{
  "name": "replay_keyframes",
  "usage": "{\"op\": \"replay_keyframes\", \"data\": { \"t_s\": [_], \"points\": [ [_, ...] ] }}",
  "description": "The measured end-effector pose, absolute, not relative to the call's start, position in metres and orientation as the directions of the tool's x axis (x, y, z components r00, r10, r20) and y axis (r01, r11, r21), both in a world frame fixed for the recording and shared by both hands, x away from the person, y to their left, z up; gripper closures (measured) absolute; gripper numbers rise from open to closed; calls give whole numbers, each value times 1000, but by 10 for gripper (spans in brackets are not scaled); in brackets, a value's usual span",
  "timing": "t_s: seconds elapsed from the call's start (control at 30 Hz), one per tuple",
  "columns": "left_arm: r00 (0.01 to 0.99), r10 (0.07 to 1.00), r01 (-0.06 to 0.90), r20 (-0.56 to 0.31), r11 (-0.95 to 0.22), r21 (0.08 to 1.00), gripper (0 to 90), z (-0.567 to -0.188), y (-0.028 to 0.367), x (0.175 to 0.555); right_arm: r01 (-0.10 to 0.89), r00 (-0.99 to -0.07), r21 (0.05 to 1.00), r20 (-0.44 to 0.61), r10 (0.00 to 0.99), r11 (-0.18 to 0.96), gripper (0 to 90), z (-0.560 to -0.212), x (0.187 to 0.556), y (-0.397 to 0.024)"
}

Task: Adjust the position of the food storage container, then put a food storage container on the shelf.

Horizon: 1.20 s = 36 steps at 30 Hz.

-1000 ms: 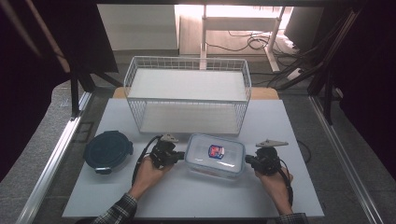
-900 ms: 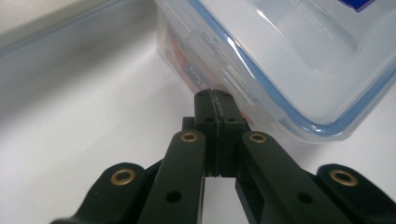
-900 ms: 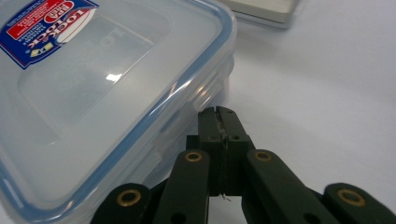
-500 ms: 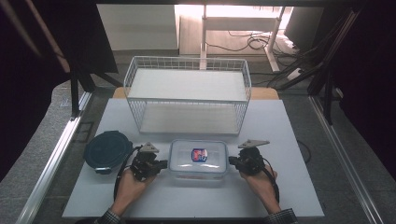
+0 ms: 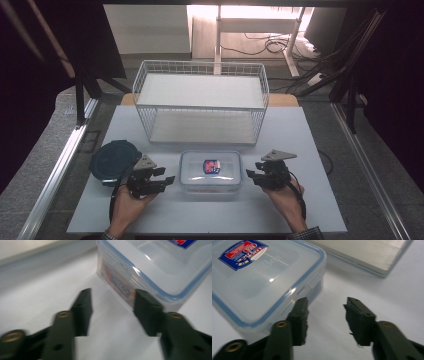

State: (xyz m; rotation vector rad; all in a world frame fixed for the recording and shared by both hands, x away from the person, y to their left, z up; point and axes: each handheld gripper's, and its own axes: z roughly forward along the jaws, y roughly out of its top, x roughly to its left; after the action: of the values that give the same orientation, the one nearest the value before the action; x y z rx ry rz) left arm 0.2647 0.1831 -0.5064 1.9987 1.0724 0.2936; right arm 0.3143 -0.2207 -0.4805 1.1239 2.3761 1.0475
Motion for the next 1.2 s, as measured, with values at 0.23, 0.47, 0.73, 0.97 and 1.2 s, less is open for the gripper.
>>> {"op": "replay_keyframes", "data": {
  "t_s": [0.23, 0.47, 0.73, 0.97, 1.2],
  "points": [
    [646, 732, 552, -217, -252, 795, 182, -513, 189, 246, 477, -658, 781, 14, 752, 403, 173, -473, 297, -232],
    [666, 722, 559, -186, -319, 765, 50, -517, 186, 239, 465, -698, 750, -15, 716, 470, 37, -486, 284, -226],
    [659, 734, 544, -161, -318, 777, 38, -521, 187, 236, 474, -701, 752, 7, 713, 459, 27, -490, 283, -227],
    [670, 728, 517, -146, -317, 795, 18, -521, 187, 238, 459, -708, 773, 20, 706, 439, 15, -488, 284, -228],
    [680, 716, 525, -157, -327, 786, 19, -516, 183, 246, 457, -720, 778, 39, 693, 430, 13, -487, 287, -225]
  ]
}}
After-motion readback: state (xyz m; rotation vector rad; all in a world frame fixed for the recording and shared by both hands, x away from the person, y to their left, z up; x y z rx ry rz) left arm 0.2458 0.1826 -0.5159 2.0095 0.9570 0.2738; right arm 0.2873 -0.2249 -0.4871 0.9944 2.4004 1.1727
